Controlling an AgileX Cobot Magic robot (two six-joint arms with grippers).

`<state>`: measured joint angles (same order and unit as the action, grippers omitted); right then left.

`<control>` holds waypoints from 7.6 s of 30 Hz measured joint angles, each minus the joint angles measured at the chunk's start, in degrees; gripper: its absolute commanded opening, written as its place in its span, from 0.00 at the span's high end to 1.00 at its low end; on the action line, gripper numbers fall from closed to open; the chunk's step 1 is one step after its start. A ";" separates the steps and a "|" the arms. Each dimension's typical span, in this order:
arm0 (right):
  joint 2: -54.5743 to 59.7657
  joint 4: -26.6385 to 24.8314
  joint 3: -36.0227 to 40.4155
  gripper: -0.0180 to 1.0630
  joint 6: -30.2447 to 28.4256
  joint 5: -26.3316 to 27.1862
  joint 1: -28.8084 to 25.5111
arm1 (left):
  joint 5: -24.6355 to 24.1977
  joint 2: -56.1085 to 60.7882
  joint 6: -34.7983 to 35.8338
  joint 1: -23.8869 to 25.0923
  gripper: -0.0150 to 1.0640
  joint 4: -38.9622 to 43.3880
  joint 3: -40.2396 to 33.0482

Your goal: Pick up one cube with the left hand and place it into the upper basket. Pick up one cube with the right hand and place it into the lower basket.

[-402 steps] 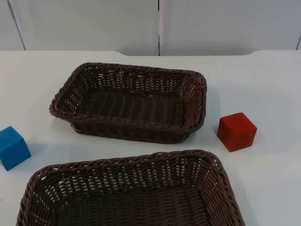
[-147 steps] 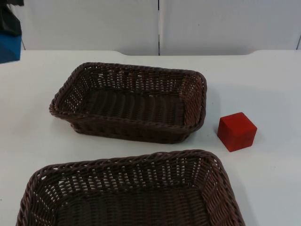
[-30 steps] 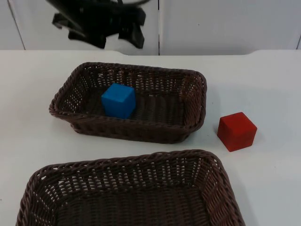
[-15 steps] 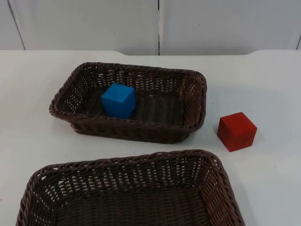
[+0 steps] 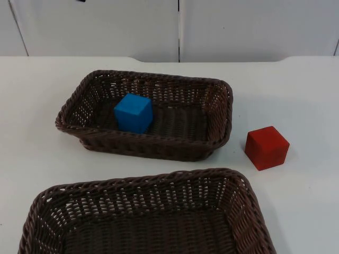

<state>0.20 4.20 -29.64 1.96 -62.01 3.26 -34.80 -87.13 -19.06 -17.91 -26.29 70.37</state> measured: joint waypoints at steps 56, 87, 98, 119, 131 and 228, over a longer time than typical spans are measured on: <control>0.00 0.00 0.00 0.01 0.00 0.00 0.00 | -5.14 56.16 -1.53 0.00 0.27 2.14 -38.20; 0.00 -0.72 0.00 0.01 -0.24 0.00 0.00 | -3.28 62.93 -1.53 0.00 0.27 4.21 -40.36; 0.00 -0.72 0.00 0.01 -0.24 0.00 0.00 | -3.28 62.93 -1.53 0.00 0.27 4.33 -40.36; 18.67 -0.83 -9.72 0.01 -0.62 4.81 0.00 | -3.28 62.93 -1.53 0.00 0.27 4.33 -40.36; 42.19 -1.32 -14.07 0.01 -1.28 11.63 0.00 | -3.28 62.93 -1.41 0.00 0.27 4.33 -40.45; 116.63 38.94 -31.21 0.04 40.95 48.73 26.71 | -2.95 62.93 -1.29 0.00 0.27 4.67 -40.45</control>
<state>116.84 43.14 -60.85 42.91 -13.28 29.97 -37.75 -24.21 -20.35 -17.91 -21.63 29.92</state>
